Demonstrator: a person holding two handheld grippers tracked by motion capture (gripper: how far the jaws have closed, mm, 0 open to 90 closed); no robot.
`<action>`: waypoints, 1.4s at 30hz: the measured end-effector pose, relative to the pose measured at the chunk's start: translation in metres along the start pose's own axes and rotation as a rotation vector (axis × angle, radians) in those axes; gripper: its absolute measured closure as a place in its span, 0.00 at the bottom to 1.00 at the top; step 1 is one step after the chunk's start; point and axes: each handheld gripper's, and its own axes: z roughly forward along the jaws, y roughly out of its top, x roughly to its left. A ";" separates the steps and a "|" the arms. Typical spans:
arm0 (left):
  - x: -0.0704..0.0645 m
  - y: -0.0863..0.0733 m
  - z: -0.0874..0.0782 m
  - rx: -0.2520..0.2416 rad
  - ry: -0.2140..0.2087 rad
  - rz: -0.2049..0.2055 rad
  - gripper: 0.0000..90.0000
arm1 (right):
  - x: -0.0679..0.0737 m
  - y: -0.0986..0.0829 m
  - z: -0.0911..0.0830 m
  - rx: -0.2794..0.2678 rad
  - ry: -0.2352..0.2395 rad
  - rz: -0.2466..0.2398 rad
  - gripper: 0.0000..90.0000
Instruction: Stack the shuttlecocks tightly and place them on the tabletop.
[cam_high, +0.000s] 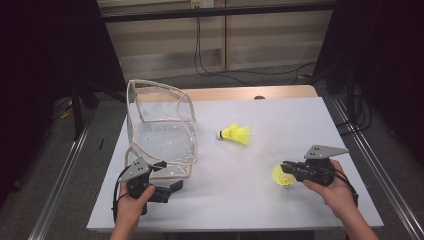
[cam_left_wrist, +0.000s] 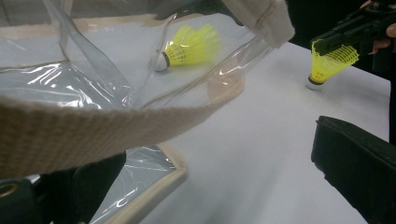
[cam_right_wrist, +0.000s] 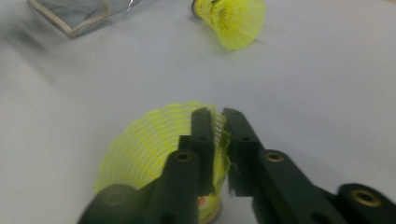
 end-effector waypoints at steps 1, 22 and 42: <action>0.000 0.000 0.000 0.000 0.000 0.000 0.04 | 0.000 0.000 0.000 -0.010 0.002 0.003 0.97; 0.001 0.000 -0.001 0.001 0.003 0.003 0.04 | 0.015 0.029 0.036 -0.088 0.087 0.029 1.00; 0.001 0.000 0.000 0.004 -0.001 0.003 0.04 | 0.003 0.017 0.041 -0.074 0.052 0.080 0.92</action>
